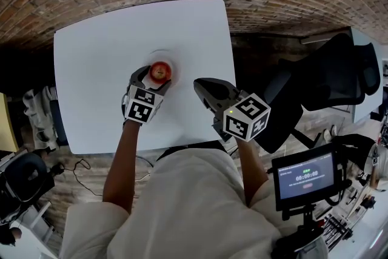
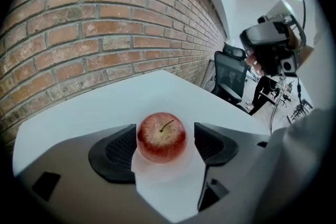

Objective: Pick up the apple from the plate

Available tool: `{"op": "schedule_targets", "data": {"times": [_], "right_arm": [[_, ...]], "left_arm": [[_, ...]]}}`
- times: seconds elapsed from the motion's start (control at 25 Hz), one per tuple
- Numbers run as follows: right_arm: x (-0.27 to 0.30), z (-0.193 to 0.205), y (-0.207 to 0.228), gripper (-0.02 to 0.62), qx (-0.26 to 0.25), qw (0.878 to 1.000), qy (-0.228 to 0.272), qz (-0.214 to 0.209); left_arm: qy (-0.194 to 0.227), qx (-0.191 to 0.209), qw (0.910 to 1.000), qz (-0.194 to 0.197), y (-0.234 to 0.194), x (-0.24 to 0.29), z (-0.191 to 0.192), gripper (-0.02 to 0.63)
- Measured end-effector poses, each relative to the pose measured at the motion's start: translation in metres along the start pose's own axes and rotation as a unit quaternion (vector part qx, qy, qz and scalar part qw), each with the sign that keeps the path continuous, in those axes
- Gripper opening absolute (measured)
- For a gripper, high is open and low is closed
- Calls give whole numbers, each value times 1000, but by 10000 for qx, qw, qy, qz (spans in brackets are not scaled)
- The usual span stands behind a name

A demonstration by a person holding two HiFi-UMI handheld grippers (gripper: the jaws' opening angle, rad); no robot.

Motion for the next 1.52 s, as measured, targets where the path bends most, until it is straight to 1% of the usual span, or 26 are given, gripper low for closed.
{"op": "schedule_targets", "data": {"times": [0.16,0.36,0.64,0.8,1.0,1.32,1.52], "right_arm": [[0,2,2,3,106,9999,-19,62],[0,4,4,3,119,9998,-83,126],[0,6,4,3,138,9996,-148,172],[-1,9,5,3,148,9995,-172,198],[-2,9,7,3,172,9994,-147,268],[0,11,7,3,161,9993,-210,271],[1,10,8,3,152,9993,-216,268]], "left_arm": [[-45,4,10000,-19,-1,4,3,347],[-111,-20,9999,2,-3,7,4,350],[-225,-25,9997,102,-2,15,7,390],[-259,-26,9996,68,-3,23,14,390],[-296,98,9995,62,-2,26,18,390],[-307,119,9994,70,-2,28,18,390],[-268,201,9994,35,-2,29,17,390]]}}
Point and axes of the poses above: the fingertips, and each gripper's own axes: x forward along the fingers, y to its right, z out of its underside, the point moved 8 cm from there along -x, backward along the fingers, and after that the axes turned 6 degrees about -z, right-handed, at the moved point
